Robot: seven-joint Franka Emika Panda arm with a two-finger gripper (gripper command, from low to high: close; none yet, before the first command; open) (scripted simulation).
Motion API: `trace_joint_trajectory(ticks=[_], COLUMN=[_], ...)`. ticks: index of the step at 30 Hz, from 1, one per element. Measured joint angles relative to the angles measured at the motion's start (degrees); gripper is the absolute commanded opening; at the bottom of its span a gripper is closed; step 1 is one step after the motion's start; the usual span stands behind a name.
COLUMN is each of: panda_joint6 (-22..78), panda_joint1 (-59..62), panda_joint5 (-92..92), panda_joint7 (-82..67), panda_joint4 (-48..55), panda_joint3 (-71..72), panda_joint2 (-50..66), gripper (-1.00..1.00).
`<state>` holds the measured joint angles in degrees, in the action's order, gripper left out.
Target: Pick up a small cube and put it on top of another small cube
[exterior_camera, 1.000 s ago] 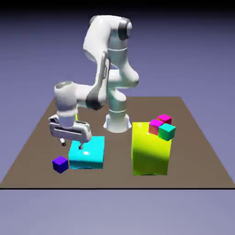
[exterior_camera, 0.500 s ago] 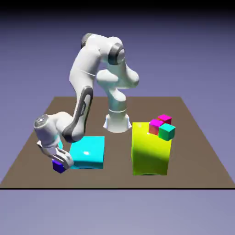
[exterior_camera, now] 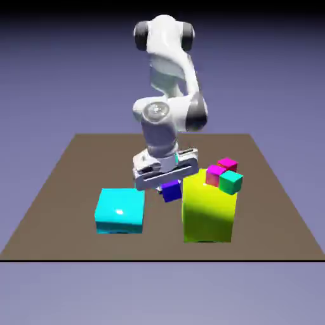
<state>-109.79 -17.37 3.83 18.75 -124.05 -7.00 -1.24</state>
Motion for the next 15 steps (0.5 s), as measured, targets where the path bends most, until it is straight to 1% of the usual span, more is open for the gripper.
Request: trace_joint_trajectory(ticks=[5,8,12,13,15], panda_joint6=[7.7,7.1,-2.8,-3.2,-3.2], panda_joint1=[-6.5,-5.9,-5.5,-5.5,-5.5], panda_joint5=[-8.6,-11.2,-12.0,-12.1,-12.2], panda_joint7=[-7.8,-8.9,-8.2,-8.2,-8.1], panda_joint4=[-0.6,-0.8,-8.9,-9.2,-9.2], panda_joint3=[10.1,11.3,10.8,10.8,10.8], panda_joint2=[-10.4,-10.1,-8.2,-8.1,-8.1], gripper=[-1.0,-1.0,-1.0,1.0,1.0])
